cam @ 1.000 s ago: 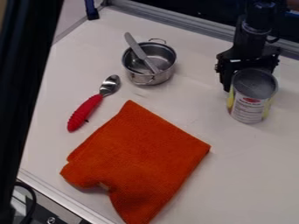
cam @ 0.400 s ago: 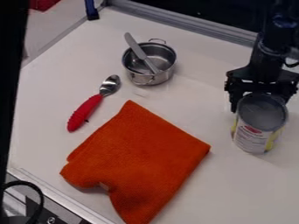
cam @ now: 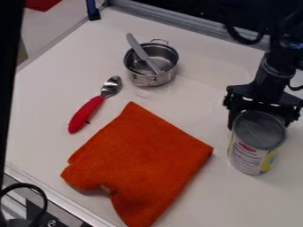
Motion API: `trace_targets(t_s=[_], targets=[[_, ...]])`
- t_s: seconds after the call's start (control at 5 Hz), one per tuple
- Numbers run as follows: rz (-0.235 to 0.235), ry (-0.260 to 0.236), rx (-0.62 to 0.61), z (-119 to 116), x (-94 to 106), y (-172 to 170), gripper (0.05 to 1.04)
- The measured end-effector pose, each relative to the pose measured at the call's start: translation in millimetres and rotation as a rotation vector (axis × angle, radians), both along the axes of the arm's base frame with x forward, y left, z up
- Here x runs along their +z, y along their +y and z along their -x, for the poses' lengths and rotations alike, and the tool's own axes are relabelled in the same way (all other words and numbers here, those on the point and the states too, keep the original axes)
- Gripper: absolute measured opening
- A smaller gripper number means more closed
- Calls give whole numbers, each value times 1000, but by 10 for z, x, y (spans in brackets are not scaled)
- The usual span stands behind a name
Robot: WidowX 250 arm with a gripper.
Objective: Moved the can beside the red towel
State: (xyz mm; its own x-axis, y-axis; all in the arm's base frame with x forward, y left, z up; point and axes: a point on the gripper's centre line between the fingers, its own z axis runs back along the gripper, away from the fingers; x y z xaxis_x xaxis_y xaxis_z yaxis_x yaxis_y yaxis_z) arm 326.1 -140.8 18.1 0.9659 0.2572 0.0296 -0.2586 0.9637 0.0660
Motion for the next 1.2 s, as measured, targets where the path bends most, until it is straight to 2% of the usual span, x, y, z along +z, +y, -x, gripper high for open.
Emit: trace_targets(t_s=[0.2,0.4,0.6,1.0,1.2], targets=[[5,25,-69,155,-6,-69,1001],[-10,48,-146,318,-14,-68,1001],[-2,28,-159,449,24,-79,1001],[13,20,-221,756,105,-61,1001],[17,13,-214,778,113,-48,1001]])
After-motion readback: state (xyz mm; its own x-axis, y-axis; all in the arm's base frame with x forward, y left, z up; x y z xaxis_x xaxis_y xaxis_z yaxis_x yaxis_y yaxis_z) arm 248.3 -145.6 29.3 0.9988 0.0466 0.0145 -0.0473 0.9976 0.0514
